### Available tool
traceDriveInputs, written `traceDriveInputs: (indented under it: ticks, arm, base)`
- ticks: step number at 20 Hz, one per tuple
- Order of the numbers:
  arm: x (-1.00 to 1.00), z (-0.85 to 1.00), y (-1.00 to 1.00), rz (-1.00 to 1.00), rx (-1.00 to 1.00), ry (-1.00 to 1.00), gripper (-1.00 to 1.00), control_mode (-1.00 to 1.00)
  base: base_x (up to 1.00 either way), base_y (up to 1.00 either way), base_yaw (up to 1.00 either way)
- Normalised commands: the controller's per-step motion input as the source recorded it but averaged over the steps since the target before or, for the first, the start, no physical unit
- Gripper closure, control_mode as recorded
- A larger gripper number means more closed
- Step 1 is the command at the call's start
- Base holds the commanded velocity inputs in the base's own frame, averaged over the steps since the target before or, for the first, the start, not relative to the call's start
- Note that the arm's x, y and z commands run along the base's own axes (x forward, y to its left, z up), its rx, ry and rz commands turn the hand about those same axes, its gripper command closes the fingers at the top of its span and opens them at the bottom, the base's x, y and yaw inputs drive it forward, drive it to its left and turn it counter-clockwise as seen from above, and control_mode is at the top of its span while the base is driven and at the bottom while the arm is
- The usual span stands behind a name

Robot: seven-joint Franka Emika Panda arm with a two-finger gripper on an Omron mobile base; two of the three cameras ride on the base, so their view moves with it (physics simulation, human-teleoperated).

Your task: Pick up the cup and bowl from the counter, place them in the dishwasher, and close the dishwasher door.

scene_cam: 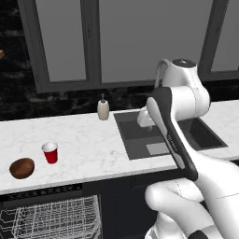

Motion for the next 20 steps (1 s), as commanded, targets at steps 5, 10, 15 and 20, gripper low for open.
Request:
traceDriveInputs:
  ticks: [5, 10, 15, 20]
  arm:
    - [-0.13, -0.21, 0.98, 0.03, 0.00, 0.00, -1.00, -1.00]
    - [0.20, -0.38, 1.00, 0.14, 0.00, 0.03, -1.00, -1.00]
    - [0.57, -0.46, 1.00, 0.13, 0.00, 0.04, -1.00, -1.00]
    - [0.95, -0.25, 0.77, 0.02, -0.02, 0.00, -1.00, -1.00]
  base:
    - [0.00, 0.00, 0.00]
    - [0.00, 0.00, 0.00]
    - [0.00, 0.00, 0.00]
    - [0.00, 0.00, 0.00]
